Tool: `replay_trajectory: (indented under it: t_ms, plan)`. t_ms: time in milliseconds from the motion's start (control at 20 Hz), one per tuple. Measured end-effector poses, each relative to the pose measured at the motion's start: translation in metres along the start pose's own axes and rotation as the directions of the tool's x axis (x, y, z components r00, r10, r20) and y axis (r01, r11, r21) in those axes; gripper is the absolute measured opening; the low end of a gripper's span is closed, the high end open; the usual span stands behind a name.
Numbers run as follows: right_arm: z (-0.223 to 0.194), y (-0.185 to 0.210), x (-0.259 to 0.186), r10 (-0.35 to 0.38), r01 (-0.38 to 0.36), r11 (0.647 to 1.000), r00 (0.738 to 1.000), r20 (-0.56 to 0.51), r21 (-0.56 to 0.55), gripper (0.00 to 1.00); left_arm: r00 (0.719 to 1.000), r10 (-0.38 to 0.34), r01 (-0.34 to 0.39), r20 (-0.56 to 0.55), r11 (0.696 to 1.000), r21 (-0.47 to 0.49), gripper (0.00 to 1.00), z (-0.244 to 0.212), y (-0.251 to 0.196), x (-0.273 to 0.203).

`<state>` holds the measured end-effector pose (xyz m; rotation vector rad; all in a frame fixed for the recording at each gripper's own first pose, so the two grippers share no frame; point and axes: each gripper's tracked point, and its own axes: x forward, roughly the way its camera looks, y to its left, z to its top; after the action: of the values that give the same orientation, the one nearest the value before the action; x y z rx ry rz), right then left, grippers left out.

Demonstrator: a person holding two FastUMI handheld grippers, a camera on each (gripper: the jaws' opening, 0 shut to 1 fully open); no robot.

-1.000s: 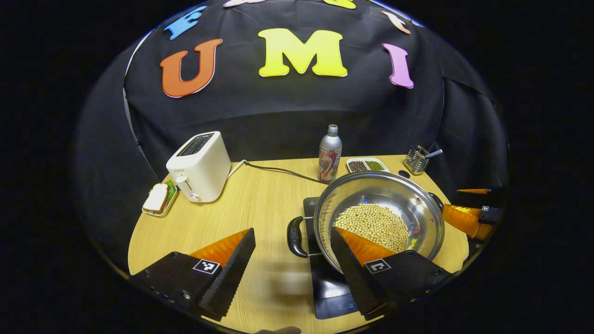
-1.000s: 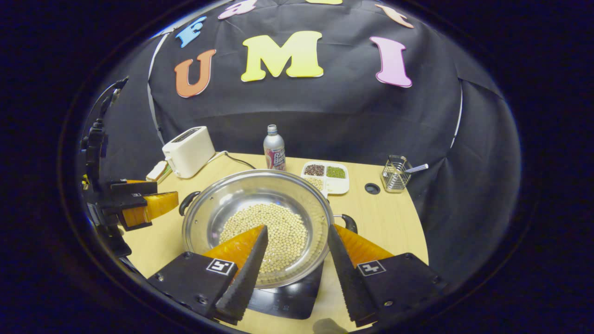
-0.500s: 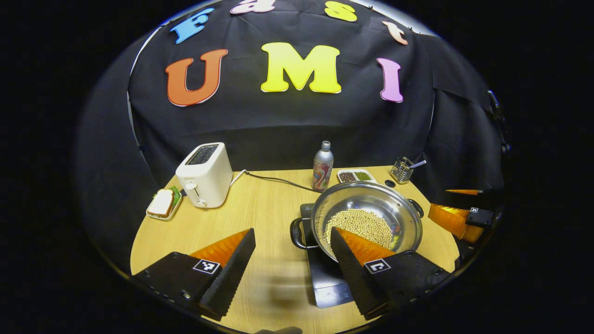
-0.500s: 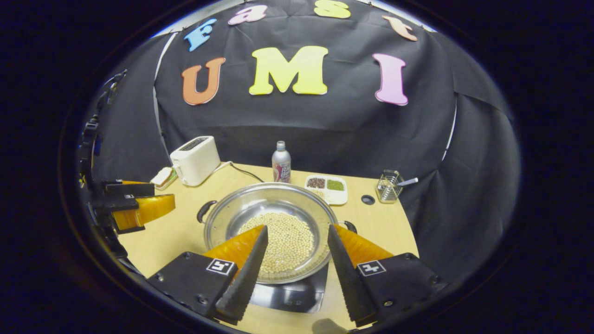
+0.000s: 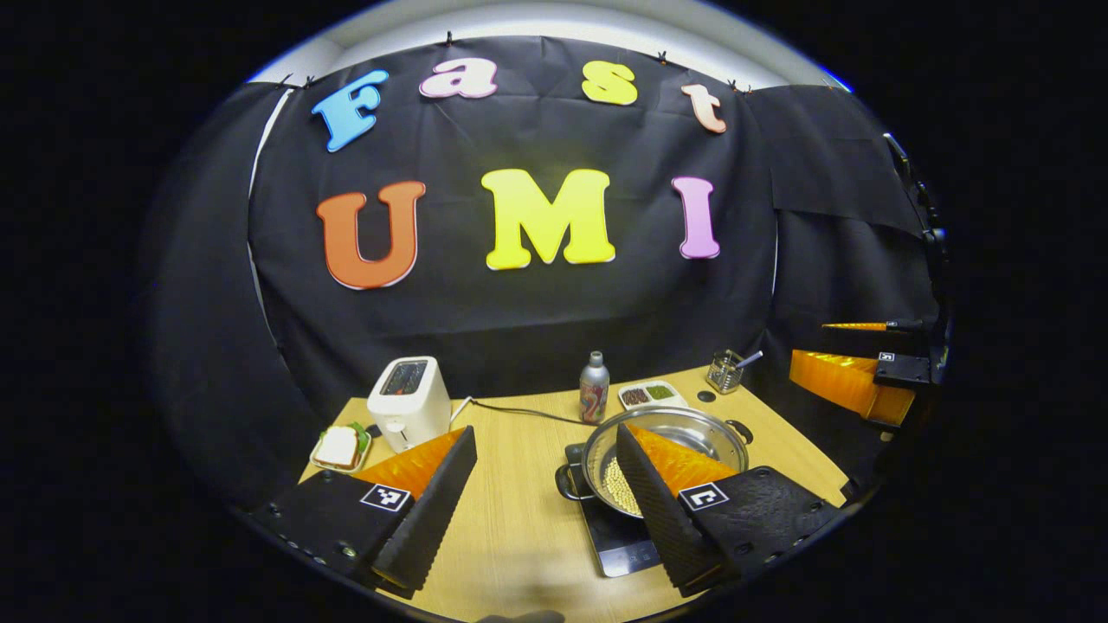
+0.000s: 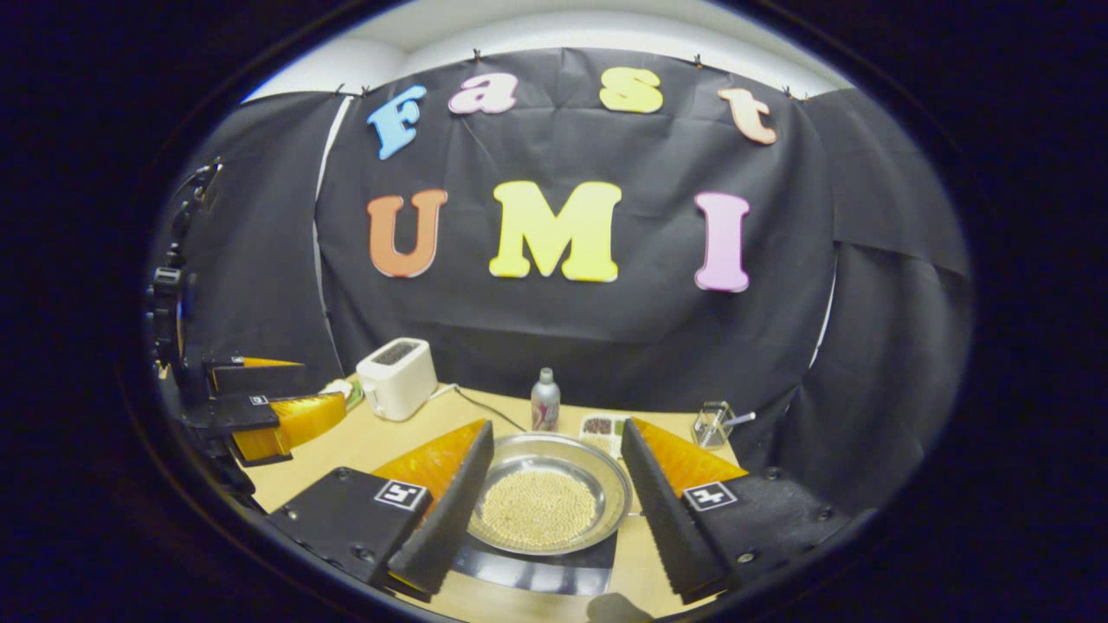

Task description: First push the handle of the pot to place it horizontally, then grasp the pot with both hands and set it on the induction cooktop.

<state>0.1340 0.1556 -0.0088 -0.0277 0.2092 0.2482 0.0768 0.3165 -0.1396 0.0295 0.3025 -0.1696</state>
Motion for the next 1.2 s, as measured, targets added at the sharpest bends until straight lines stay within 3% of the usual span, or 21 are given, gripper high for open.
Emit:
replay_trajectory:
  t_ms: [50,450,950,1200]
  plan:
    - [0.012,0.007,-0.007,0.001,-0.001,1.000,0.999,0.033,0.003,1.00,1.000,0.006,-0.006,0.029,1.000,0.001,0.97,0.012,0.004,-0.009]
    - [0.085,0.012,-0.073,-0.005,-0.005,0.999,0.973,0.230,0.046,1.00,0.956,0.115,-0.113,0.269,0.993,-0.020,0.96,0.090,0.048,-0.081]
    - [0.082,-0.014,-0.109,-0.071,0.053,0.996,0.965,0.252,0.076,1.00,0.944,0.172,-0.163,0.281,0.985,-0.055,0.96,0.086,0.069,-0.120]
    - [0.074,-0.008,-0.109,-0.051,0.037,0.997,0.971,0.235,0.066,1.00,0.942,0.191,-0.184,0.275,0.982,-0.053,0.96,0.080,0.071,-0.125]
